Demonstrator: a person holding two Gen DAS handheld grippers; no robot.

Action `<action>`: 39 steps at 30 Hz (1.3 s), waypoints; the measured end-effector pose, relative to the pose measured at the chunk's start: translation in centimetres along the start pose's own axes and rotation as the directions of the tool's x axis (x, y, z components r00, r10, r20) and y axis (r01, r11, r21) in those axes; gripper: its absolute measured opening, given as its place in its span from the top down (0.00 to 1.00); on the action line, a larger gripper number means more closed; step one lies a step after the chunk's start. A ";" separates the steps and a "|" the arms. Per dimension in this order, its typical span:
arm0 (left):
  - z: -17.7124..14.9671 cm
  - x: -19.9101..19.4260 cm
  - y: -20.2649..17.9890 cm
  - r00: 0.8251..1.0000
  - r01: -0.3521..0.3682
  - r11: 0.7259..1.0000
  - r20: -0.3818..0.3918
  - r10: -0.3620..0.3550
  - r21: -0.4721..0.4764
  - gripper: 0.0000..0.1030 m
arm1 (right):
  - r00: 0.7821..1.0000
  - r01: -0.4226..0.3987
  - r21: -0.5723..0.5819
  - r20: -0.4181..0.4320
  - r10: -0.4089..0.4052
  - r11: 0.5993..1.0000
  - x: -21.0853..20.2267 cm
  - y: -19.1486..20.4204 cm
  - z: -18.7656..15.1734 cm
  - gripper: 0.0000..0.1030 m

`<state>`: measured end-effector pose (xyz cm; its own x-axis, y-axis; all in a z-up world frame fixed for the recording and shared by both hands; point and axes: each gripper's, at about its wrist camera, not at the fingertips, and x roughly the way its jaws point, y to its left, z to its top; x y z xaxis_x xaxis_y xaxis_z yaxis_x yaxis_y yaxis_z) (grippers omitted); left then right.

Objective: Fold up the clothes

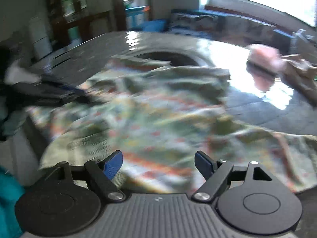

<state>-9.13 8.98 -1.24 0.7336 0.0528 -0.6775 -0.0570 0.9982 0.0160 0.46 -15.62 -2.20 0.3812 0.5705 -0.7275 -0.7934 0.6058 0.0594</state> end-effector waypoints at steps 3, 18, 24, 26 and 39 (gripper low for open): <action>0.8 -0.7 -1.9 0.997 0.066 0.997 0.035 -0.067 0.042 0.74 | 0.996 0.083 0.073 0.037 -0.085 0.994 -0.2 -2.8 0.2 0.21; -0.7 1.3 -10.9 0.936 0.351 0.892 -0.072 -0.345 0.285 0.64 | 0.851 0.497 0.397 -0.052 -0.522 0.771 -1.3 -18.7 -3.5 0.32; -0.9 1.6 -9.9 0.909 0.417 0.871 -0.117 -0.400 0.259 0.67 | 0.851 0.494 0.403 -0.045 -0.523 0.770 -1.8 -18.5 -4.0 0.79; -1.1 1.4 -9.8 0.903 0.429 0.861 -0.125 -0.411 0.274 0.67 | 0.838 0.518 0.390 -0.056 -0.543 0.761 -2.4 -17.5 -4.2 0.85; -1.6 -0.4 -8.7 0.867 0.497 0.815 -0.150 -0.474 0.297 0.65 | 0.807 0.583 0.300 -0.105 -0.581 0.755 -5.2 -11.8 -6.3 0.70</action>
<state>-10.07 0.19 -2.29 0.5616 -0.4318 -0.7058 0.5194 0.8480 -0.1054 4.79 -29.23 -3.41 0.7185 0.0504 -0.6937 -0.2350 0.9563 -0.1739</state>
